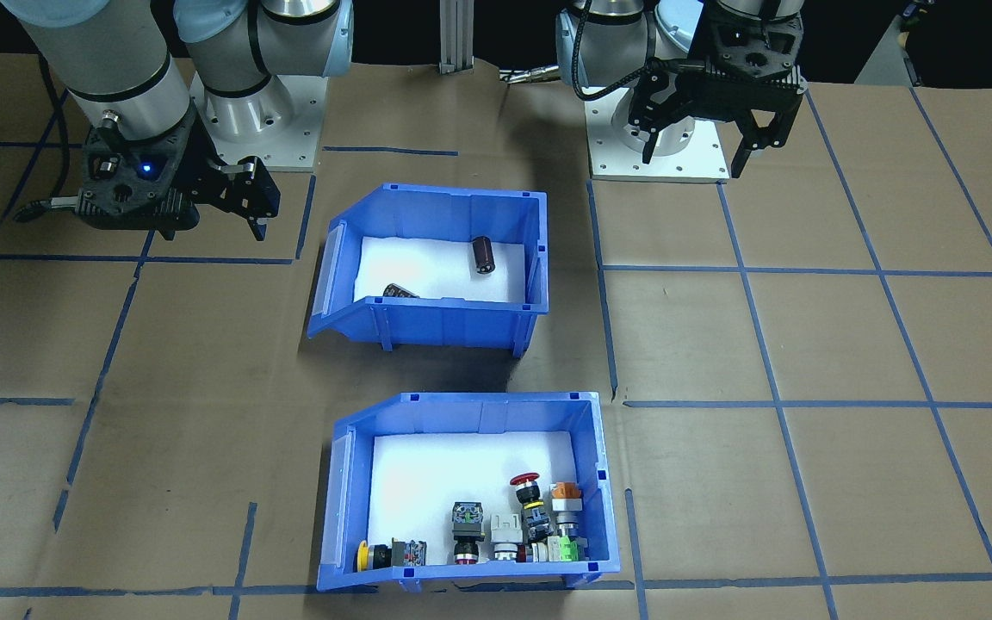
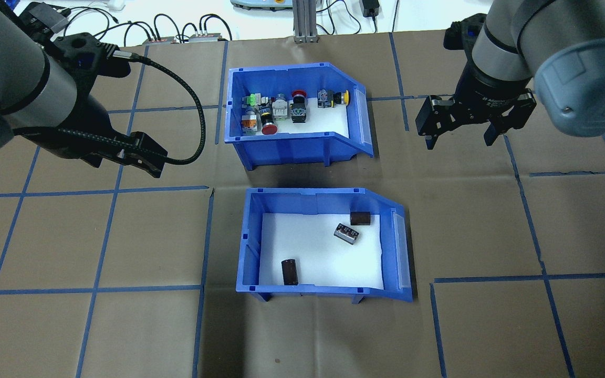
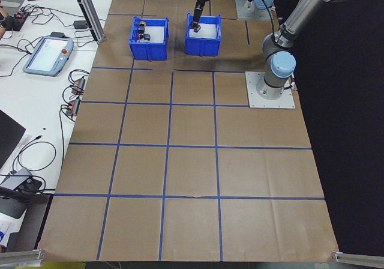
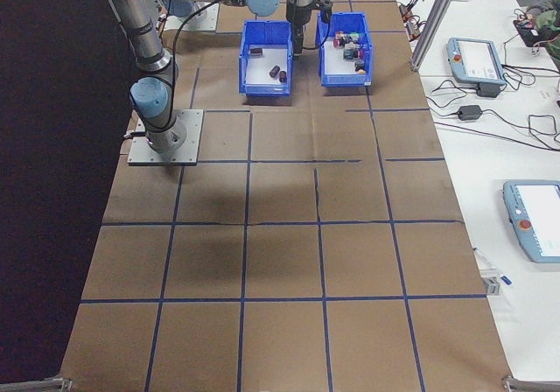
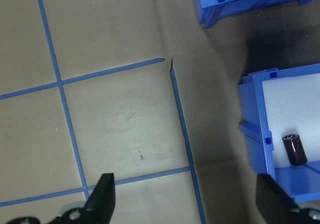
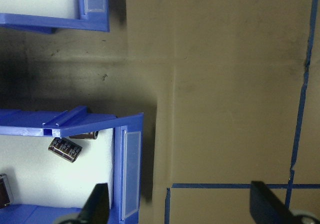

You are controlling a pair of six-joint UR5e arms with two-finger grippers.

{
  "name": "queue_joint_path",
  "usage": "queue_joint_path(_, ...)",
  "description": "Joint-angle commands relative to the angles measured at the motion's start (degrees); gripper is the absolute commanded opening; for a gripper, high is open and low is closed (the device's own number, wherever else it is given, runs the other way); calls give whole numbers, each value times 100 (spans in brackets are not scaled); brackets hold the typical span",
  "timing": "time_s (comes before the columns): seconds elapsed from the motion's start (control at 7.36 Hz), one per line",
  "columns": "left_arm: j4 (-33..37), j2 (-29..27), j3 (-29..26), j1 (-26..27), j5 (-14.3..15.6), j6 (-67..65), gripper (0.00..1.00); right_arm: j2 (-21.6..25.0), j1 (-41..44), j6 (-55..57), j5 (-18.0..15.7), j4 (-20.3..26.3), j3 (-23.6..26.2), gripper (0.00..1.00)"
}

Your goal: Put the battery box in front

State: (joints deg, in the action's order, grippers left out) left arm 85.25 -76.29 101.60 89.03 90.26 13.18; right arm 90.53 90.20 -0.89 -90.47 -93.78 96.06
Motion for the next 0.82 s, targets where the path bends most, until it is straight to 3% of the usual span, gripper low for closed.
queue_joint_path(0.0,0,0,0,0,-9,0,99,9,6,2,-24,-43,0,100)
queue_joint_path(0.68,-96,9,70,0,-9,-105,99,18,50,-25,-32,141,-44,100)
